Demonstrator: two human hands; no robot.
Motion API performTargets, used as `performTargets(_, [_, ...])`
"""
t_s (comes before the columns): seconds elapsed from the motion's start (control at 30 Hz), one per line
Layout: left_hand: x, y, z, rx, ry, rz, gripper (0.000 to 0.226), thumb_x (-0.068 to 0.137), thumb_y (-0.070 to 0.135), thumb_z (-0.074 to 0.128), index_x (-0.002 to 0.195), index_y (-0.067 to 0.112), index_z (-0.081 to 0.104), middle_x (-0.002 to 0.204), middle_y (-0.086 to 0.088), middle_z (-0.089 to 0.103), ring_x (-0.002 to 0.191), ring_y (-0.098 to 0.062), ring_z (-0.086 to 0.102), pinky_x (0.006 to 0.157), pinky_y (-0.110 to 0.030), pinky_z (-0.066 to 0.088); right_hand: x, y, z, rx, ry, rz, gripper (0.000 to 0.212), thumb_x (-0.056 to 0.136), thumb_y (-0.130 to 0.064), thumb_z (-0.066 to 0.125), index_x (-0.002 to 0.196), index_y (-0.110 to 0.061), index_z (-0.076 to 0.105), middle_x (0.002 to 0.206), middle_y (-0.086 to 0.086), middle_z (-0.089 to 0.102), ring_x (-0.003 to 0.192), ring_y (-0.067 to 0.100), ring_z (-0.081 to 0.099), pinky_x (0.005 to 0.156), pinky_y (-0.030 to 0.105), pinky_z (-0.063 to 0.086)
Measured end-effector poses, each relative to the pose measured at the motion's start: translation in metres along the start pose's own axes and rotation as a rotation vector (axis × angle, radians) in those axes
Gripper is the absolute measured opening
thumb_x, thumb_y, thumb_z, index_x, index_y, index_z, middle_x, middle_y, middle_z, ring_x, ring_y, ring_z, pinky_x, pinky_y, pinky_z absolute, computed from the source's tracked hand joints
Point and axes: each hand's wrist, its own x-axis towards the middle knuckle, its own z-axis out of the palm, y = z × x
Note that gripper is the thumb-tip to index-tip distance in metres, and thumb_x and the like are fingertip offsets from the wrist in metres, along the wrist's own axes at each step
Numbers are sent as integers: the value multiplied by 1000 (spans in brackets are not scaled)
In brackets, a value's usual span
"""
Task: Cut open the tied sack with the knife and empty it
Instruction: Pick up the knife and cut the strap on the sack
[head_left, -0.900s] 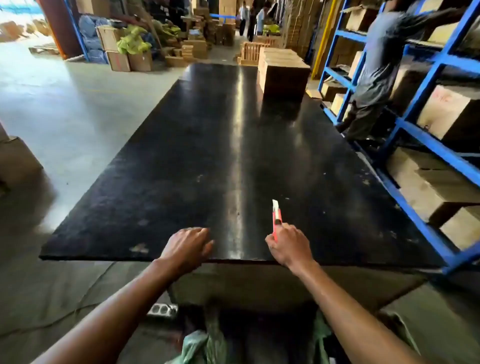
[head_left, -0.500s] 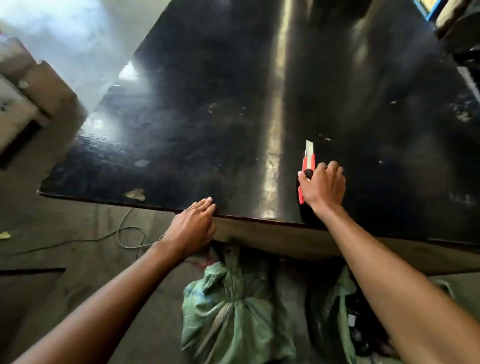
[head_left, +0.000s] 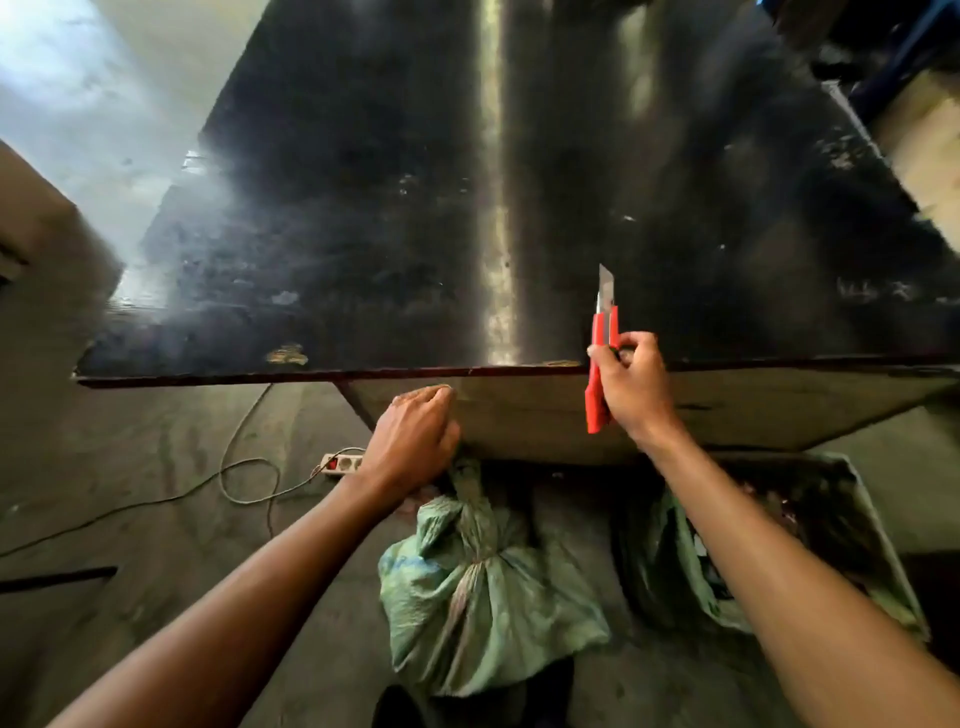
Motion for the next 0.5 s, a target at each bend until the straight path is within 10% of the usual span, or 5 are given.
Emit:
performTargets(0.23, [-92, -43, 69, -141, -169, -40, 16, 88, 20, 51, 89, 6, 60, 97, -14, 70, 91, -38, 64, 65, -37, 44, -139, 100, 24, 71, -17, 232, 22, 85, -9, 57, 95, -13, 38, 77, 14, 54, 40, 11, 45, 36, 22, 38])
performTargets(0.5, [-137, -102, 214, -129, -366, -179, 20, 88, 27, 53, 92, 13, 67, 99, -8, 73, 89, -29, 67, 71, -35, 51, -185, 275, 84, -93, -136, 363, 37, 80, -10, 55, 82, -40, 35, 67, 10, 57, 37, 16, 50, 38, 31, 47])
